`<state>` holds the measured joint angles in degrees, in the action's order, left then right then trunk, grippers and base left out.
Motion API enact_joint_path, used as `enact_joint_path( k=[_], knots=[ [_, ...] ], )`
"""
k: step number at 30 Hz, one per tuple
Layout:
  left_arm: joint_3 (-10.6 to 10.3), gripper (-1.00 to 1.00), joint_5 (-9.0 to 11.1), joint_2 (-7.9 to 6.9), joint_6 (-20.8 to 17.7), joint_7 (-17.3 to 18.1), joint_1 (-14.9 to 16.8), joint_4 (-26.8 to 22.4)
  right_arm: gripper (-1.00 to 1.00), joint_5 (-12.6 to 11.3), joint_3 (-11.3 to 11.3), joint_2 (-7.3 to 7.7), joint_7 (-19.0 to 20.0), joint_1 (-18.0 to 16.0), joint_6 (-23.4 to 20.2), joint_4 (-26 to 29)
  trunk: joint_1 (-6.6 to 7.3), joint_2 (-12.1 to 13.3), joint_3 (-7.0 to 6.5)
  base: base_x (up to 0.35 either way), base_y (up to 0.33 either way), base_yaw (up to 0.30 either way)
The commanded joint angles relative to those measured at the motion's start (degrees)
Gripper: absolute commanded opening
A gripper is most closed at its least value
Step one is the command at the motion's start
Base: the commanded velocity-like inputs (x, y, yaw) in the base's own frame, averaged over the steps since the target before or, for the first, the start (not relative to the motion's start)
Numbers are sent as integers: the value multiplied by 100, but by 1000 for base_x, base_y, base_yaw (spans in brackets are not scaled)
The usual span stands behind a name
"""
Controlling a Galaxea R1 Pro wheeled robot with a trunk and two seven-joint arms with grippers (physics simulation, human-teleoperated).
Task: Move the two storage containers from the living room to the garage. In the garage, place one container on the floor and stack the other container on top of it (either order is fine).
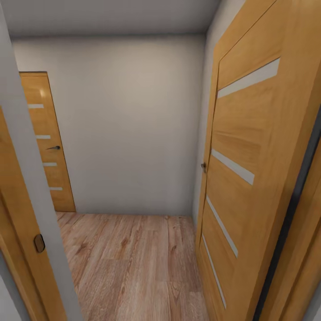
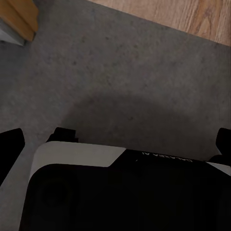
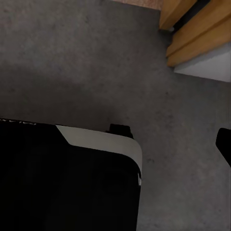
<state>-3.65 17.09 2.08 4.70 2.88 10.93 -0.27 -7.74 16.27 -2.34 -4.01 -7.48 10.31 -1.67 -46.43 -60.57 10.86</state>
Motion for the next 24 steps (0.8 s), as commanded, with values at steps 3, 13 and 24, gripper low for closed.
enact_joint_path(
  k=[3, 13, 24],
  knots=[
    [-39, 100, 58, 1, 22, 20, 5, 9, 100, -54, 51, -3, -11, -8, 29, -18, -1, -6, 8, 0, 0, 0],
    [-41, 100, 67, 3, 22, 20, 5, 9, 100, -52, 35, 5, -12, -8, 47, -18, -1, -6, 8, 117, 85, 0],
    [-39, 100, 67, 11, 22, 20, 5, 9, 100, -52, 38, 1, -12, -8, 41, -18, -1, -6, 8, 28, 19, 0]
  ],
)
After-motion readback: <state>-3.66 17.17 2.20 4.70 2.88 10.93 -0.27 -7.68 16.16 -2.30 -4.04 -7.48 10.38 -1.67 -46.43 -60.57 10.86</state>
